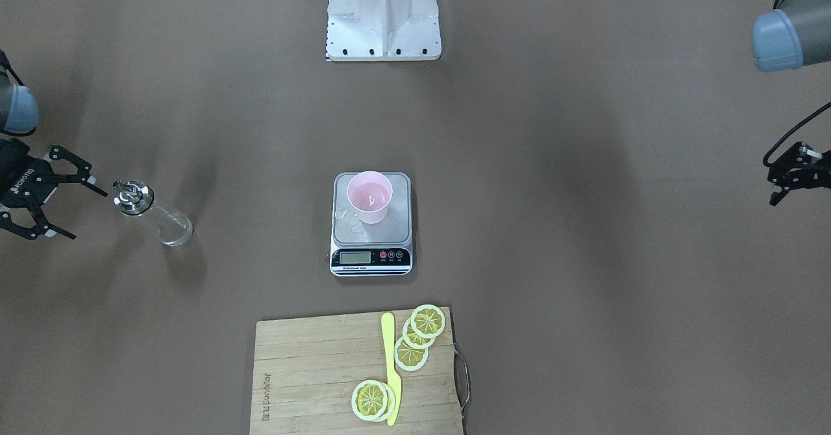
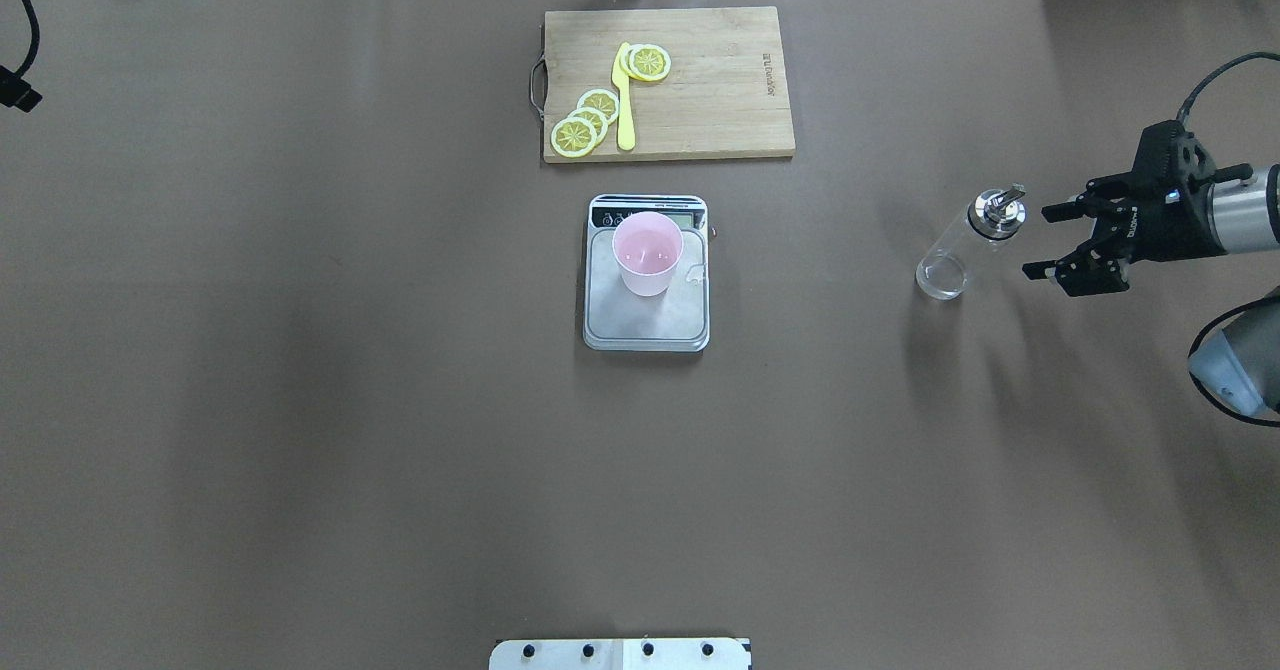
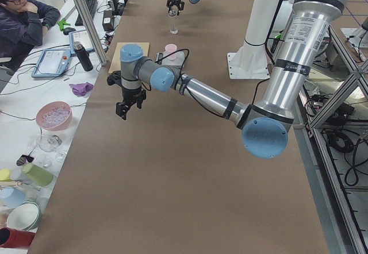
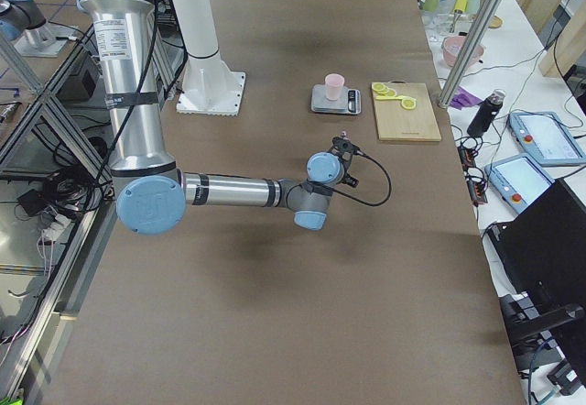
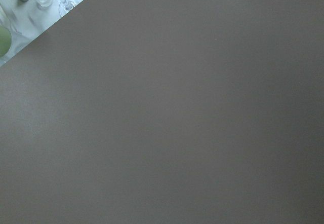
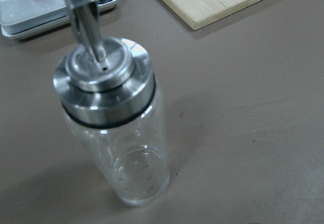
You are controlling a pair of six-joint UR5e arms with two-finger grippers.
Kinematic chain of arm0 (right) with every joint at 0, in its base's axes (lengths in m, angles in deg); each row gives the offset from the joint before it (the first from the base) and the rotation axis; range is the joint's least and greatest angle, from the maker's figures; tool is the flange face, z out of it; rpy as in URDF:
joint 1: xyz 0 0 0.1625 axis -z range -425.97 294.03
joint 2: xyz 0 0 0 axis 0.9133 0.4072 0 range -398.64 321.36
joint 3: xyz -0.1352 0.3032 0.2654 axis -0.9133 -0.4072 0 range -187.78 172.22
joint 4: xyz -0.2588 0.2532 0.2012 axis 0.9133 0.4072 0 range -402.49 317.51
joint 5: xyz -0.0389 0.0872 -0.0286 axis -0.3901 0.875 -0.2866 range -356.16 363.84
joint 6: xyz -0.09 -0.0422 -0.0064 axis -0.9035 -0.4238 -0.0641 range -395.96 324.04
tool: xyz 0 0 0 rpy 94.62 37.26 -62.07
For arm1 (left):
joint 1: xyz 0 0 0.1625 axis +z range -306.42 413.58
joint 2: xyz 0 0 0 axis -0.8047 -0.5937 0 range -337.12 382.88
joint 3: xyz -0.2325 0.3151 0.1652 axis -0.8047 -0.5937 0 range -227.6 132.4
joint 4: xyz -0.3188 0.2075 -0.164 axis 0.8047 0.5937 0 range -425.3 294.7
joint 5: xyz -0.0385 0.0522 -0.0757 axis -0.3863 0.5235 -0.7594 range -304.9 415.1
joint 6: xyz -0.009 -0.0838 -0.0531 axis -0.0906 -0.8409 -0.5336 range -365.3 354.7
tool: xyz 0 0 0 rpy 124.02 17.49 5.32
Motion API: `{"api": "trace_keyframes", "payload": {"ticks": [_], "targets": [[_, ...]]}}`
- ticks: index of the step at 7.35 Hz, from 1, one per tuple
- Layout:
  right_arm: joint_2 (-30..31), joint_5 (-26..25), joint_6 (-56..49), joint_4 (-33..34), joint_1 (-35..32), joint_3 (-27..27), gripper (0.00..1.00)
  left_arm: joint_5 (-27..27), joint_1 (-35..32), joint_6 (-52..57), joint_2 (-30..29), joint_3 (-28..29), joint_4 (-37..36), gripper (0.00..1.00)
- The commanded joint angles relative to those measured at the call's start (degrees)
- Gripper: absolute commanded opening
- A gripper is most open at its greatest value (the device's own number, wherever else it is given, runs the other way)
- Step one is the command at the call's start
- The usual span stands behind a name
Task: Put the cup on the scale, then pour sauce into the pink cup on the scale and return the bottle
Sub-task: 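Reach the right gripper to the glass sauce dispenser and grasp it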
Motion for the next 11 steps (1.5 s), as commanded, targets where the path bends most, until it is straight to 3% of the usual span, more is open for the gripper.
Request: {"api": "trace_keyframes", "payload": {"ticks": [1,6,9,11], "targets": [[-0.1,-2.07,1.4,-0.7,1.92,0.3,0.9,-0.78,0.05,0.0,0.09,0.0,0.09,0.98],[-2.3,-8.04,4.48,-0.7,5.08,0.13,0.93,-1.41,0.05,0.0,0.79,0.0,0.17,0.98],[-2.57,-8.58,4.48,-0.7,5.79,-0.05,0.94,-1.41,0.05,0.0,0.88,0.09,0.09,0.98],[-2.48,-8.58,5.96,-4.71,6.14,-0.75,0.97,-1.41,0.05,-0.27,0.88,0.09,0.09,0.98]]}}
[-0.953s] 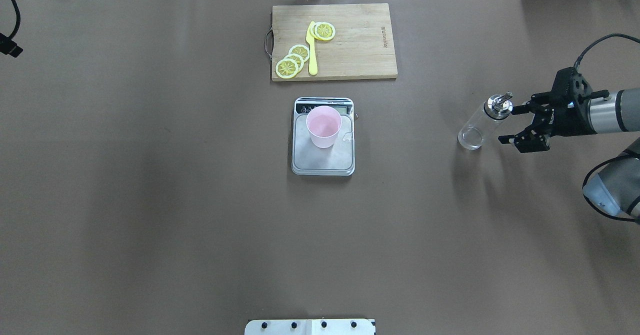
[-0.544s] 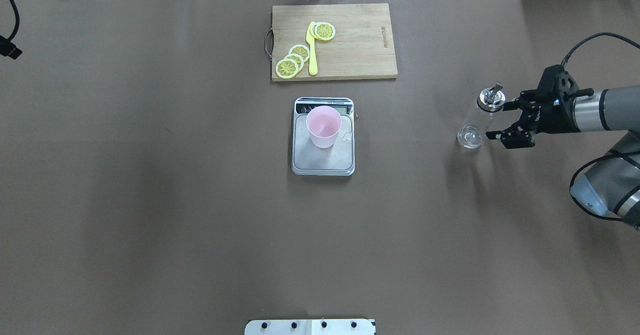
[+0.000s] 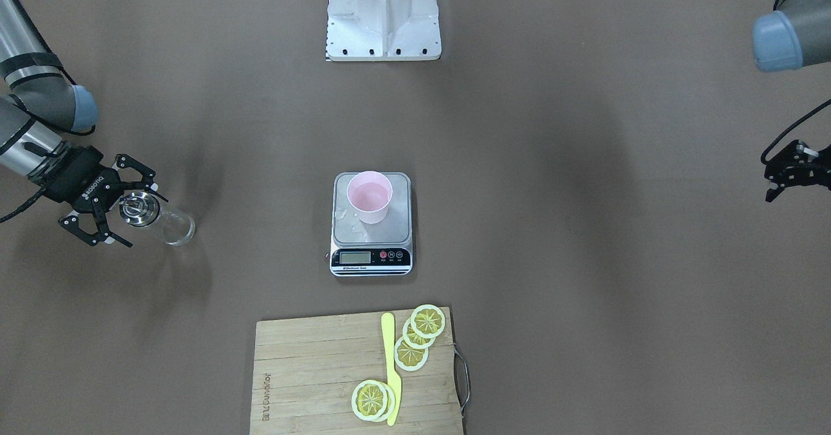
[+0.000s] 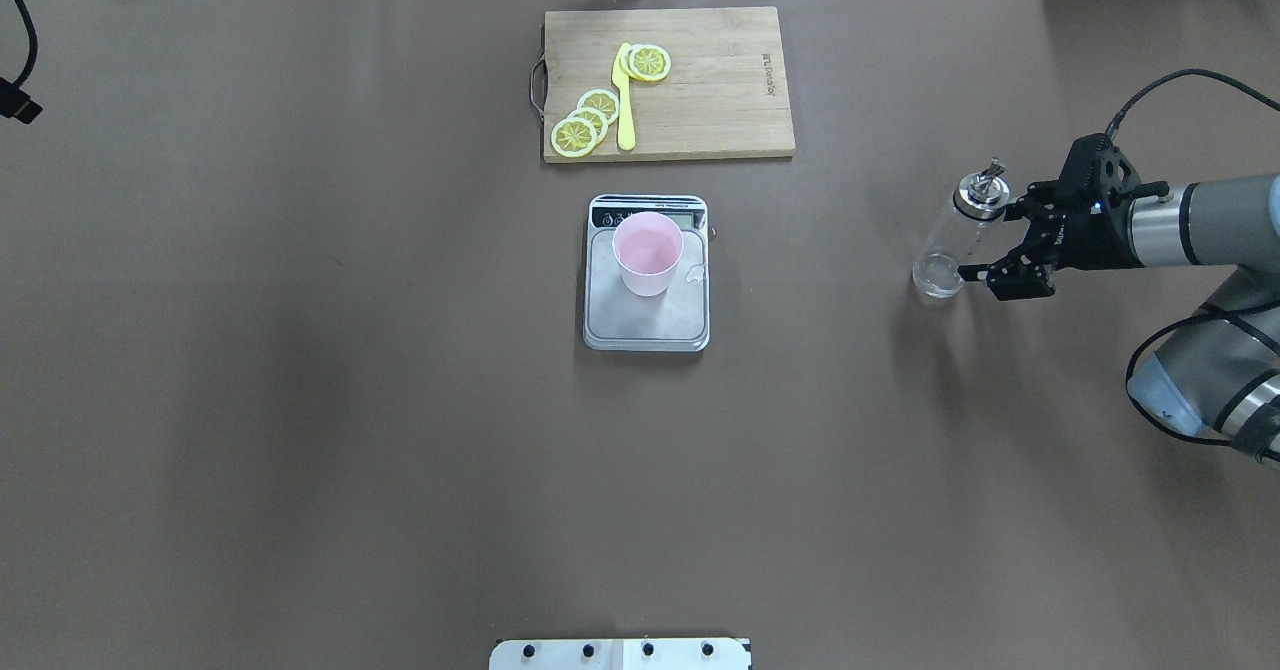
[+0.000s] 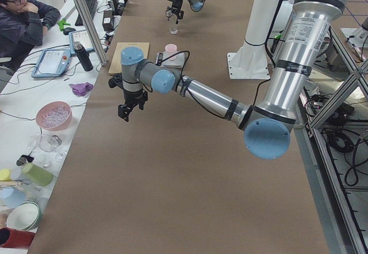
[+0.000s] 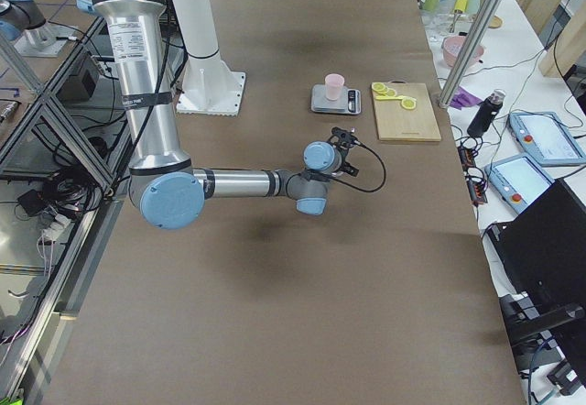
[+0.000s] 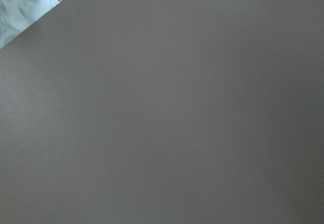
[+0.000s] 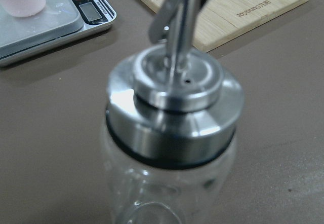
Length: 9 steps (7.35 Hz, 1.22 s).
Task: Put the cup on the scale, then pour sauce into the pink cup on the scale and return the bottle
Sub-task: 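Reach the right gripper to the glass sauce dispenser and grasp it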
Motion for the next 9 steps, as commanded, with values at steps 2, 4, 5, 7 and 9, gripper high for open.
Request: {"api": "trace_keyframes", "payload": {"ticks": [2,4,5,7,9], "targets": [[0.04,-0.1,3.06,-5.35,1.13,-0.84,0.98,0.0,0.0,-0.16,0.0,0.0,-0.09,0.98],[0.04,-2.01,3.06,-5.35,2.62,-1.02,0.98,0.0,0.0,-0.08,0.01,0.0,0.0,0.98],[-0.05,-3.42,3.06,-5.35,3.41,-1.02,0.98,0.0,0.0,-0.08,0.01,0.0,0.0,0.98],[-0.05,-3.44,3.06,-5.35,3.77,-0.93,0.98,0.09,0.0,-0.16,0.01,0.0,0.0,0.98],[-0.05,-3.96,3.06,-5.35,3.86,-0.85,0.72,0.09,0.0,-0.08,0.01,0.0,0.08,0.98]]}}
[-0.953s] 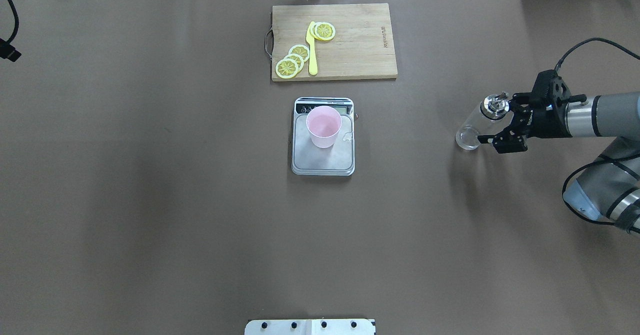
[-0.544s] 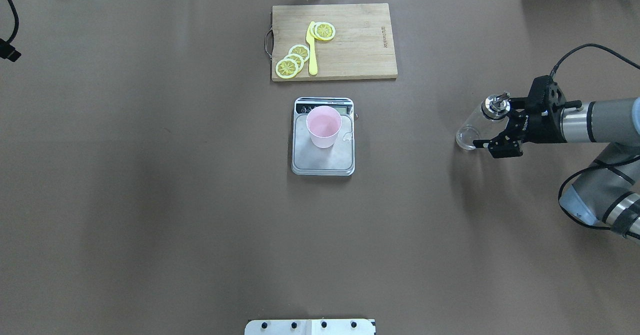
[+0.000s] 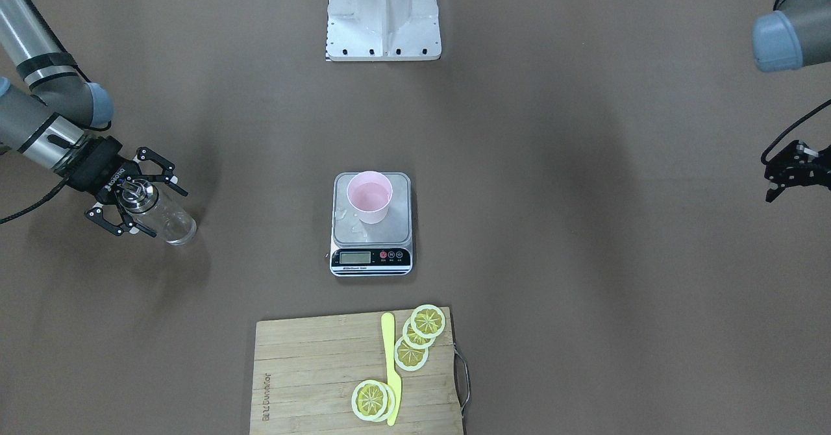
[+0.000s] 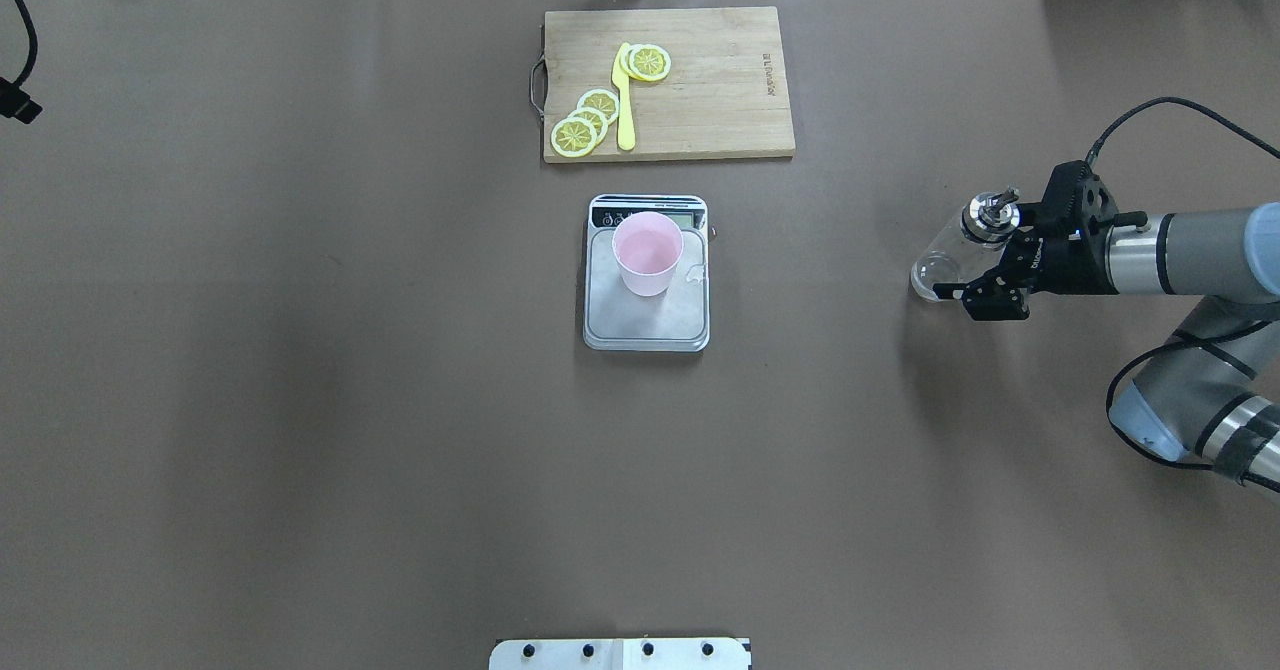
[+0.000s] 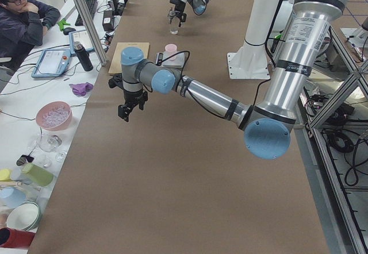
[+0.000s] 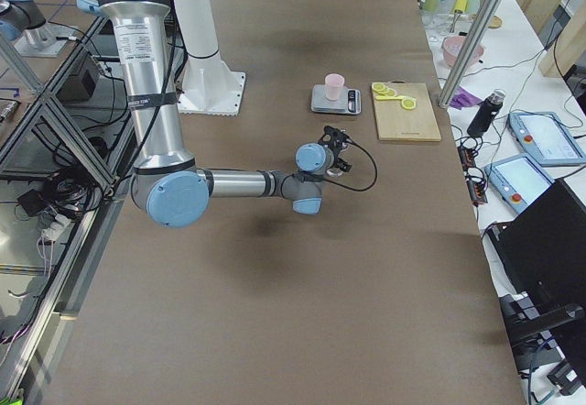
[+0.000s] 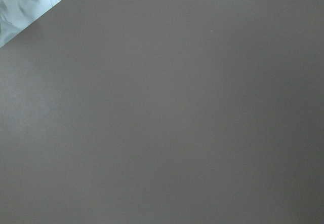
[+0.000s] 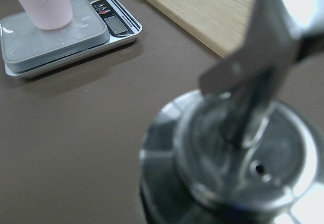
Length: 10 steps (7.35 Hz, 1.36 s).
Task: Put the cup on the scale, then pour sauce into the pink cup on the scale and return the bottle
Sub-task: 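Reach the right gripper to the glass sauce dispenser and grasp it, then lift the dispenser with the right gripper and carry it toward the cup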
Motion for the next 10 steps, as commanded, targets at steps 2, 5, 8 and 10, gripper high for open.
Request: {"api": "trace_keyframes", "payload": {"ticks": [2,5,8,10], "targets": [[-0.09,0.34,0.09,0.43,-0.19,0.37,0.0,0.01,0.0,0.02,0.0,0.0,-0.02,0.98],[-2.28,7.86,-0.35,5.93,-4.48,0.98,0.0,-0.08,-0.09,-0.07,0.17,0.0,-0.02,0.98],[-4.75,8.1,-0.18,12.47,-6.61,2.74,0.0,-1.57,-6.38,0.11,1.66,2.53,-3.78,0.98],[-5.72,5.64,-0.18,21.14,-5.65,7.81,0.0,-2.1,-10.26,0.55,5.17,3.6,-3.53,0.98]]}}
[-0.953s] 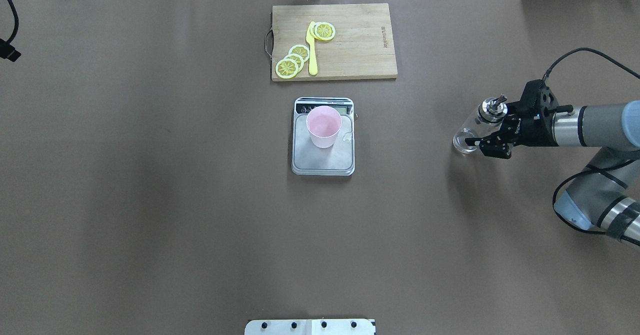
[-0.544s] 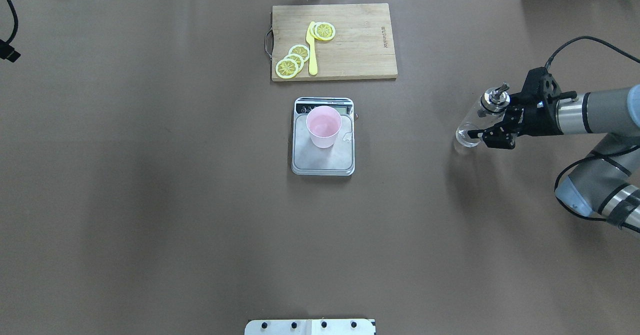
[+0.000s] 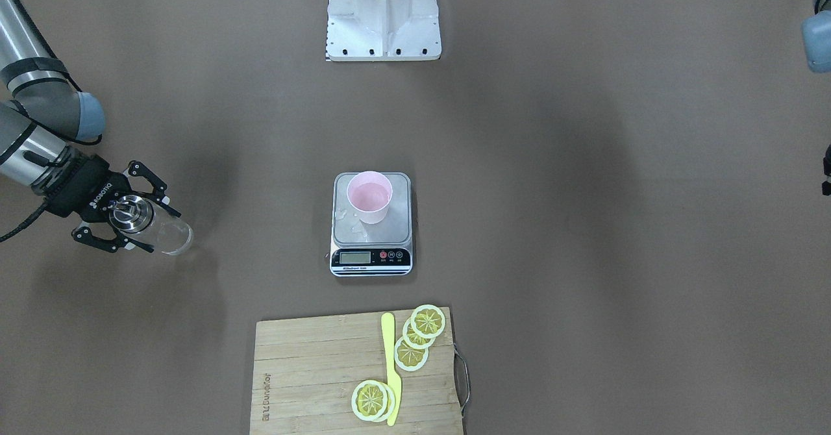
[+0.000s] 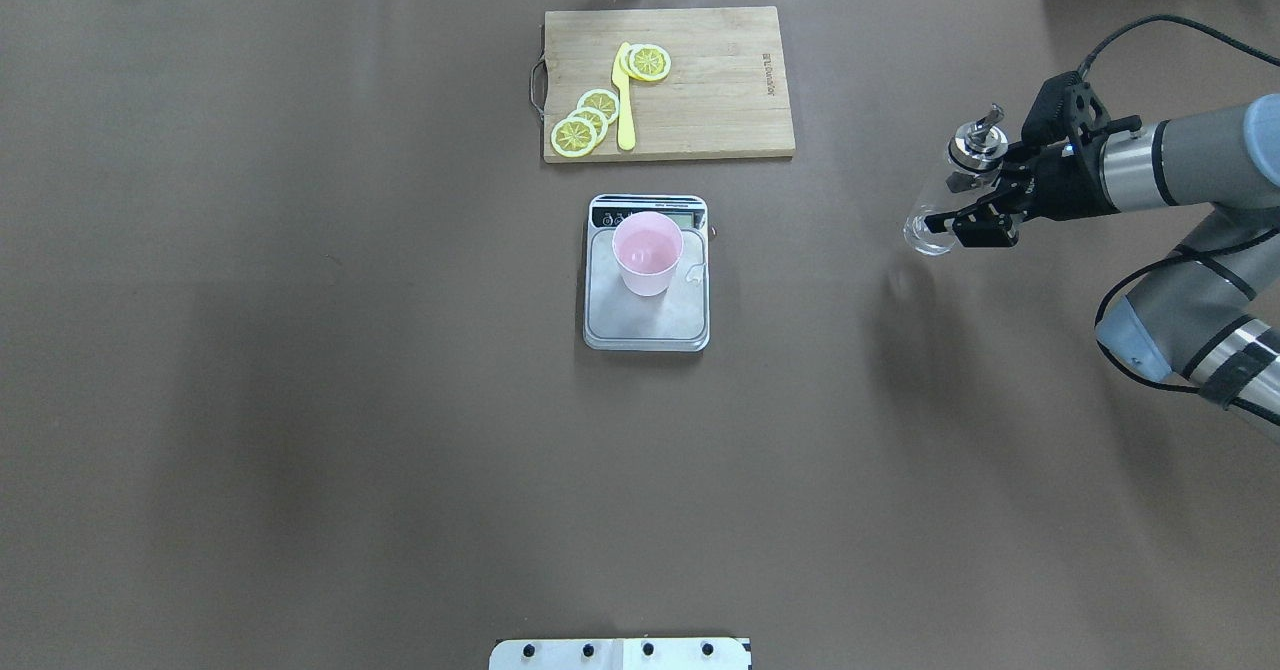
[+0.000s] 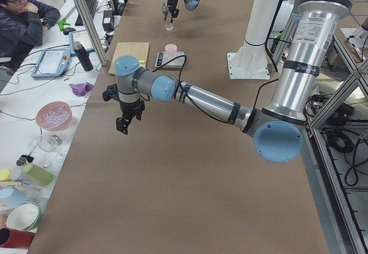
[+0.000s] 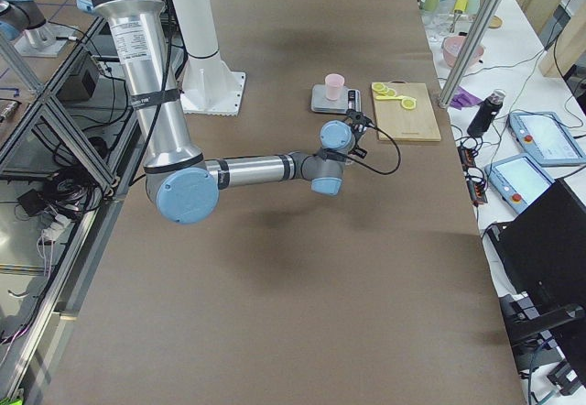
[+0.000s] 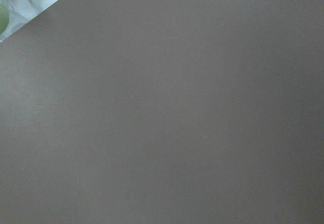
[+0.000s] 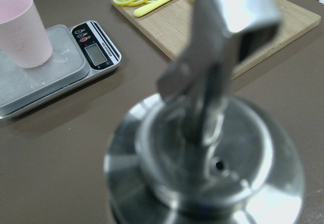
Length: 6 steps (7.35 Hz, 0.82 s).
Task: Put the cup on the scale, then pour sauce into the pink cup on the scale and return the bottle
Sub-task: 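Lift the dispenser with the right gripper and carry it toward the cup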
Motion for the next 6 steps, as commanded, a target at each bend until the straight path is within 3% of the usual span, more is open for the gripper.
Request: {"api": "trace_keyframes", "payload": {"ticks": [1,2,4,6], "targets": [[-0.25,-5.61,-0.07,9.43,2.22,6.52,0.0,-3.22,-4.94,0.62,3.96,0.63,-0.48,0.98],[-0.25,-8.17,-0.07,14.95,3.54,10.3,0.0,-7.51,-6.71,0.63,6.77,0.54,-0.05,0.98],[0.01,-13.96,-0.68,30.39,6.52,20.3,0.0,-8.0,-8.22,1.16,9.68,-1.56,-0.13,0.98],[-0.51,-22.83,-0.86,45.96,12.22,28.23,0.0,-8.0,-8.22,1.24,9.78,-1.48,-0.22,0.98]]}}
